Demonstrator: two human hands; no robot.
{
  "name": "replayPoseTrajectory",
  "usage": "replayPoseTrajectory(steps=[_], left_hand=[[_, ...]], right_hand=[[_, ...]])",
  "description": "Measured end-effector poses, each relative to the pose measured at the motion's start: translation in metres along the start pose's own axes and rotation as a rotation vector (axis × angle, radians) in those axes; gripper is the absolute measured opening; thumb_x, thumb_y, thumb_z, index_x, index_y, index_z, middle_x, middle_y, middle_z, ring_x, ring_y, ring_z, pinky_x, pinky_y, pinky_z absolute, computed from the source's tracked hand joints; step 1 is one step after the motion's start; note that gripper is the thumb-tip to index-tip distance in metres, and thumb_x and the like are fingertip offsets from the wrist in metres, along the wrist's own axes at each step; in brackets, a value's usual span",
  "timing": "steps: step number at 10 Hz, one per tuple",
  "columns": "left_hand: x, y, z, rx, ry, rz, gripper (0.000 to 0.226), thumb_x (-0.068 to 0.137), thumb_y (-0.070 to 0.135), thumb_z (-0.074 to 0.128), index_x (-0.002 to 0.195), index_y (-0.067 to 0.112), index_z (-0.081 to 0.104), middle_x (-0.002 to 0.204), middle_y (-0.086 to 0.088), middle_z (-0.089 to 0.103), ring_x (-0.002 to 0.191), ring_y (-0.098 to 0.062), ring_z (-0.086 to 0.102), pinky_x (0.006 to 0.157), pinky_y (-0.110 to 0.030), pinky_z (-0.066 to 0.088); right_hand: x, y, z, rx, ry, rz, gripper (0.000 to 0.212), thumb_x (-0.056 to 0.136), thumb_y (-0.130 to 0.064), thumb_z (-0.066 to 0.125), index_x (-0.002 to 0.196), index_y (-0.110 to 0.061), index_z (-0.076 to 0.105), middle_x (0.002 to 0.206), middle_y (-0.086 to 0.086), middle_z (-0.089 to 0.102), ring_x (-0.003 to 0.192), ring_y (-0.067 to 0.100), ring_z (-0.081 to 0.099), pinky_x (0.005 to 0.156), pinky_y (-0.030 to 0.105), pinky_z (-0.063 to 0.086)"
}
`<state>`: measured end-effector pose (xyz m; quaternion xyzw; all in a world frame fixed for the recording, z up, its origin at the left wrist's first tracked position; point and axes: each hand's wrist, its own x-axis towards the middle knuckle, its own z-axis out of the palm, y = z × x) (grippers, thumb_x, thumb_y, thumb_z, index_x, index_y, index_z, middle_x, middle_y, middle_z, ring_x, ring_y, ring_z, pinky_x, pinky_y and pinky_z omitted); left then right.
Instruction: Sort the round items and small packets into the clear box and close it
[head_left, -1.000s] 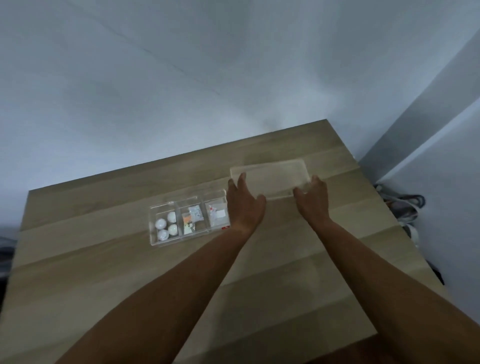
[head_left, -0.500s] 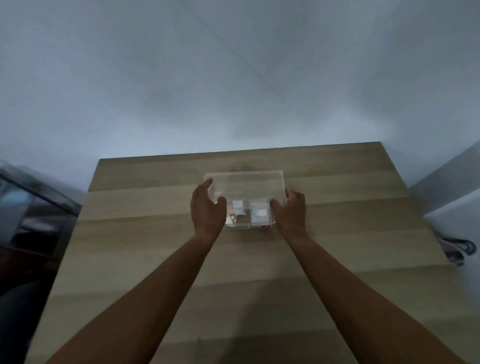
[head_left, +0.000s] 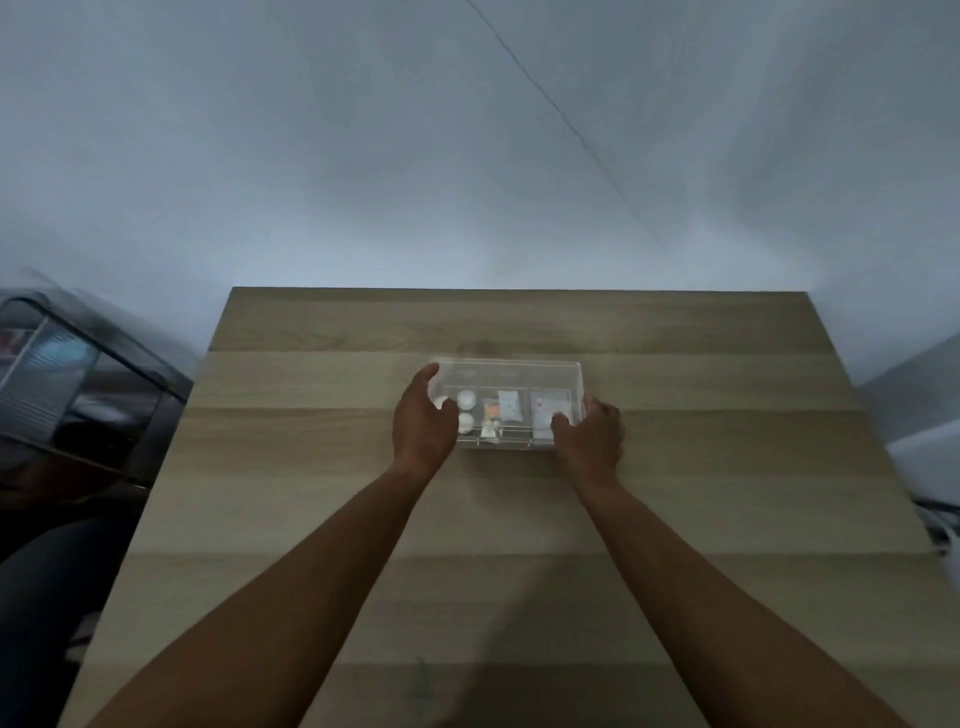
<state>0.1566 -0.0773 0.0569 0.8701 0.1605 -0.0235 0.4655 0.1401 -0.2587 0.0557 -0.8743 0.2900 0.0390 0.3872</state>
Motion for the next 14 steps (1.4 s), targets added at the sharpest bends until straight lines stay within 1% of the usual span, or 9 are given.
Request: replayPoseTrajectory(steps=[2, 3, 5, 7, 9, 10, 11, 13, 14], left_hand=[[-0.005, -0.006, 0.002, -0.02, -0.005, -0.002, 0.053, 0.091, 0.013, 0.054, 0.142, 0.019, 0.043, 0.145, -0.005, 0.052, 0.132, -0.023, 0.049, 0.11, -0.041, 0.042], [-0.006, -0.008, 0.0, -0.029, 0.002, 0.006, 0.052, 0.092, 0.011, 0.055, 0.142, 0.019, 0.044, 0.145, -0.005, 0.052, 0.131, -0.022, 0.05, 0.109, -0.038, 0.042], [-0.011, -0.011, 0.002, -0.02, 0.002, 0.018, 0.052, 0.092, 0.011, 0.054, 0.143, 0.018, 0.043, 0.148, -0.005, 0.049, 0.135, -0.022, 0.047, 0.112, -0.04, 0.04], [-0.013, -0.016, 0.004, -0.012, 0.003, -0.001, 0.054, 0.092, 0.009, 0.055, 0.143, 0.018, 0.042, 0.147, -0.006, 0.05, 0.135, -0.023, 0.047, 0.111, -0.04, 0.04], [-0.017, -0.021, 0.004, -0.061, 0.002, -0.054, 0.065, 0.091, 0.004, 0.053, 0.149, 0.02, 0.031, 0.147, -0.007, 0.05, 0.132, -0.026, 0.049, 0.106, -0.033, 0.038], [-0.016, -0.023, 0.003, -0.055, -0.009, -0.051, 0.059, 0.091, 0.005, 0.055, 0.147, 0.018, 0.039, 0.144, -0.007, 0.054, 0.13, -0.024, 0.052, 0.105, -0.028, 0.036], [-0.011, -0.023, 0.002, -0.036, -0.045, -0.071, 0.057, 0.091, 0.007, 0.056, 0.146, 0.016, 0.042, 0.143, -0.008, 0.055, 0.132, -0.024, 0.051, 0.112, -0.037, 0.039], [-0.009, -0.023, 0.001, -0.012, -0.064, -0.077, 0.058, 0.091, 0.008, 0.055, 0.147, 0.015, 0.04, 0.146, -0.008, 0.052, 0.134, -0.025, 0.049, 0.112, -0.036, 0.038], [-0.011, -0.025, 0.003, -0.011, 0.001, -0.034, 0.053, 0.094, 0.018, 0.055, 0.145, 0.017, 0.04, 0.145, -0.007, 0.052, 0.133, -0.026, 0.049, 0.106, -0.033, 0.039]], right_hand=[[-0.004, 0.011, 0.001, 0.028, -0.025, -0.012, 0.055, 0.085, -0.02, 0.057, 0.136, -0.005, 0.043, 0.137, 0.02, 0.042, 0.129, 0.036, 0.038, 0.108, 0.047, 0.035], [-0.007, 0.012, 0.002, 0.026, -0.026, -0.021, 0.057, 0.085, -0.019, 0.057, 0.139, -0.005, 0.04, 0.14, 0.019, 0.04, 0.131, 0.035, 0.037, 0.11, 0.046, 0.033], [-0.012, 0.017, 0.005, 0.036, -0.017, -0.039, 0.06, 0.087, -0.017, 0.056, 0.142, -0.005, 0.036, 0.142, 0.017, 0.037, 0.133, 0.033, 0.036, 0.112, 0.047, 0.032], [-0.012, 0.022, 0.006, 0.025, -0.026, -0.067, 0.057, 0.089, -0.009, 0.052, 0.143, -0.005, 0.035, 0.144, 0.018, 0.037, 0.135, 0.033, 0.034, 0.114, 0.045, 0.029], [-0.01, 0.028, 0.005, -0.024, -0.06, -0.132, 0.054, 0.091, -0.009, 0.052, 0.142, -0.008, 0.036, 0.142, 0.02, 0.04, 0.131, 0.034, 0.038, 0.109, 0.044, 0.034], [-0.008, 0.031, 0.004, -0.056, -0.068, -0.172, 0.053, 0.092, -0.01, 0.051, 0.142, -0.007, 0.035, 0.139, 0.022, 0.043, 0.128, 0.037, 0.041, 0.107, 0.045, 0.037], [-0.007, 0.03, 0.003, -0.06, -0.072, -0.176, 0.053, 0.092, -0.009, 0.052, 0.142, -0.006, 0.036, 0.137, 0.024, 0.045, 0.127, 0.038, 0.042, 0.106, 0.045, 0.039], [-0.005, 0.028, -0.001, -0.05, -0.077, -0.184, 0.052, 0.091, -0.01, 0.053, 0.141, -0.006, 0.038, 0.137, 0.022, 0.046, 0.127, 0.037, 0.044, 0.105, 0.044, 0.041], [-0.004, 0.033, -0.002, 0.022, -0.058, -0.169, 0.052, 0.09, -0.014, 0.055, 0.139, -0.009, 0.039, 0.136, 0.018, 0.048, 0.126, 0.034, 0.045, 0.104, 0.046, 0.042]])
